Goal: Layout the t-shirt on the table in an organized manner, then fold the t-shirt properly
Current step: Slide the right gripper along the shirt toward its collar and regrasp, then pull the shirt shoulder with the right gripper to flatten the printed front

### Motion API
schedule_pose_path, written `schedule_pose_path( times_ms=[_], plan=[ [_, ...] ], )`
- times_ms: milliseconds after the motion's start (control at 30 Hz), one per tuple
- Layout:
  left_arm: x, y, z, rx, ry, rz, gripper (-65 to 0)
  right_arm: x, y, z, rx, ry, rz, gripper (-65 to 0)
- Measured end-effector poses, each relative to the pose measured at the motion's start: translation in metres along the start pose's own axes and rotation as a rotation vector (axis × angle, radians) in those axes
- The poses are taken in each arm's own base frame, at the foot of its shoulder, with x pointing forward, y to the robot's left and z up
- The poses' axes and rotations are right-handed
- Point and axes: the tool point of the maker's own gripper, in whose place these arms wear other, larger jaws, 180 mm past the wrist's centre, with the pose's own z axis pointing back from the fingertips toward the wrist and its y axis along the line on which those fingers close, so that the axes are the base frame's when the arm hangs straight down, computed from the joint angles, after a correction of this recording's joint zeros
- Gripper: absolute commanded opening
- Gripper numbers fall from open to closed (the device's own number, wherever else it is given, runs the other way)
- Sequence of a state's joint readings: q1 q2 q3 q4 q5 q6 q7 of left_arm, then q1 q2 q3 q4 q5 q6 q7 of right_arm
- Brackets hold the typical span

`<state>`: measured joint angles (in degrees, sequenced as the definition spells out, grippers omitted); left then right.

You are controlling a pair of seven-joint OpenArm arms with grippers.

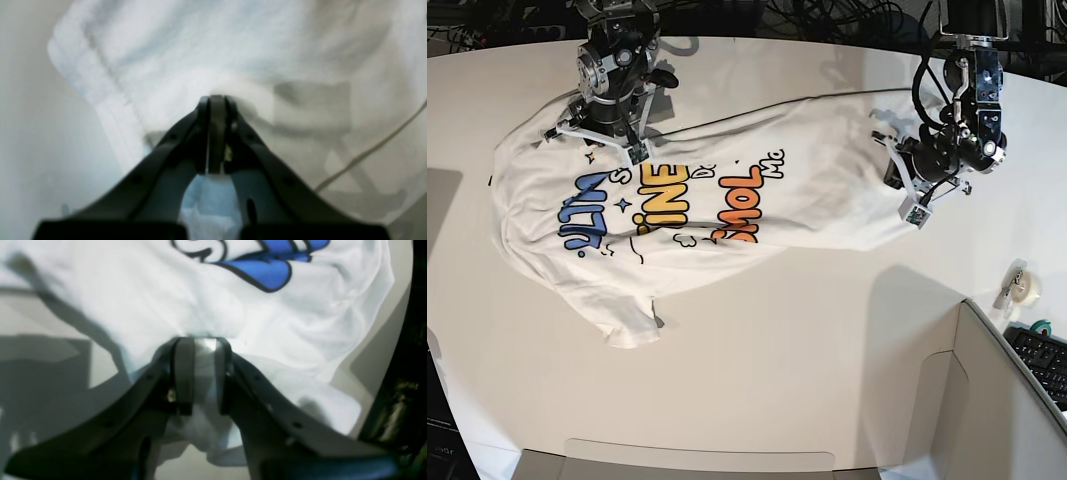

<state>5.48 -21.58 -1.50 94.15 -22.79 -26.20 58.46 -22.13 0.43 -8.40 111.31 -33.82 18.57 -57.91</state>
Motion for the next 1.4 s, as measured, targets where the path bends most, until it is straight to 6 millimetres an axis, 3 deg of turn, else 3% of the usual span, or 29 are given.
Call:
schedule_pose_path(
  times_ms=[200,367,733,933,1233,1400],
  plan=[
    [0.003,0.002,0.0,0.004,0.003,-0.003,-65.0,-0.021,0.005,0.007,0.014,0.006,0.098,-53.1],
    [0.003,0.003,0.0,0.008,0.006,-0.004,-65.0,-0.043,0.016,0.027,0.076,0.043,0.2,-53.1],
    [0.002,0.003,0.0,0.008,0.007,-0.003,-65.0,-0.072,0.02,0.035,0.102,0.07,0.294,-53.6],
    [0.002,0.003,0.0,0.007,0.003,-0.002,-65.0,-0.089,0.026,0.041,0.146,0.096,0.374,-63.5],
    [0.002,0.001,-0.001,0.005,0.002,0.003,-65.0,-0.084,0.026,0.038,0.2,0.099,0.32,-63.7],
    [0.004,-0.002,-0.003,0.003,-0.006,0.011,-65.0,-0.063,0.03,0.034,0.218,0.064,0.245,-63.8]
  ],
)
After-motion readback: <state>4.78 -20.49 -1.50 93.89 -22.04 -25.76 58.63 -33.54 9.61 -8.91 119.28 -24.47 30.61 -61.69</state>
